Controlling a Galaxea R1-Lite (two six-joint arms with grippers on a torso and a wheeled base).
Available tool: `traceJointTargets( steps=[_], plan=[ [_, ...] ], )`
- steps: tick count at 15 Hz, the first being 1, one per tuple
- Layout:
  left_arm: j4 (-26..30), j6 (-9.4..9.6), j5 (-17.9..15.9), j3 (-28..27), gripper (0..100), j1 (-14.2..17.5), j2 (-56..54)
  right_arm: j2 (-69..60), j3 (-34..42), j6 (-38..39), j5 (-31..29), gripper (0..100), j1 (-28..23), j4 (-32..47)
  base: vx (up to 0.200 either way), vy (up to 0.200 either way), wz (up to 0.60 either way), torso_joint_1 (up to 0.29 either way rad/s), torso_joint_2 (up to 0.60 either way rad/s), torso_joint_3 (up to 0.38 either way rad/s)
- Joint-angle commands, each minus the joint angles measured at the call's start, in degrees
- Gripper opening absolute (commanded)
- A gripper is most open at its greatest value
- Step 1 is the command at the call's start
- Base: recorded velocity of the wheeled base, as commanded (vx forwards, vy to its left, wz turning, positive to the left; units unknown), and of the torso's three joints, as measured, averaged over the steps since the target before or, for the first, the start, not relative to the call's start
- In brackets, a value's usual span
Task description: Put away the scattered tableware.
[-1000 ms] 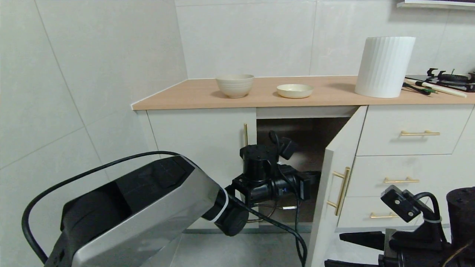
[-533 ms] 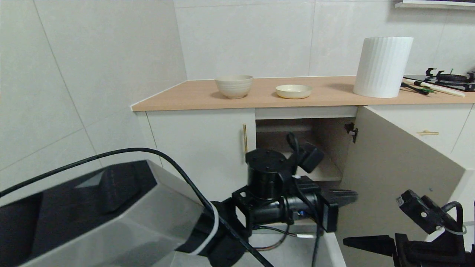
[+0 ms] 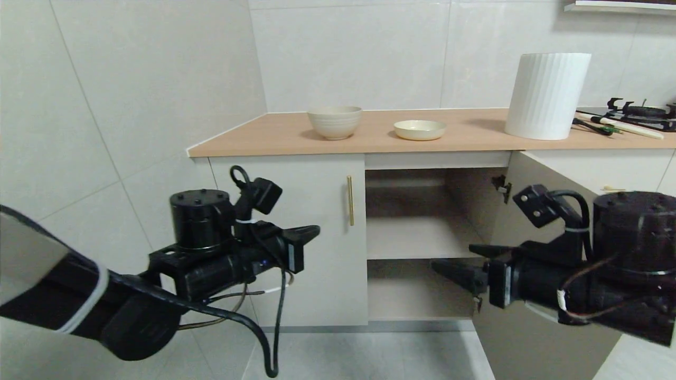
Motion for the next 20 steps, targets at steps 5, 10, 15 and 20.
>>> traceJointTargets(
  steps=[5,10,15,20],
  plan=[
    [11.4,-8.38,1.64,1.52,0,8.06,-22.07,8.48,-26.25,-0.15,-3.08,100,-4.37,15.95,0.0,0.0,0.0,0.0,0.0,0.0],
    [11.84,-10.67,0.76,0.38,0,11.93,-22.16,5.06,-18.61,1.35,-1.85,100,-5.43,15.95,0.0,0.0,0.0,0.0,0.0,0.0],
    [19.13,-10.49,0.76,-1.47,100,11.75,-22.42,4.79,-18.43,1.44,-1.85,100,-5.43,16.04,0.0,0.0,0.0,0.0,0.0,0.0],
    [19.57,-8.12,0.67,-1.2,100,10.7,-22.25,3.83,-18.7,1.44,-2.03,100,-5.43,16.56,0.0,0.0,0.0,0.0,0.0,0.0]
  ],
)
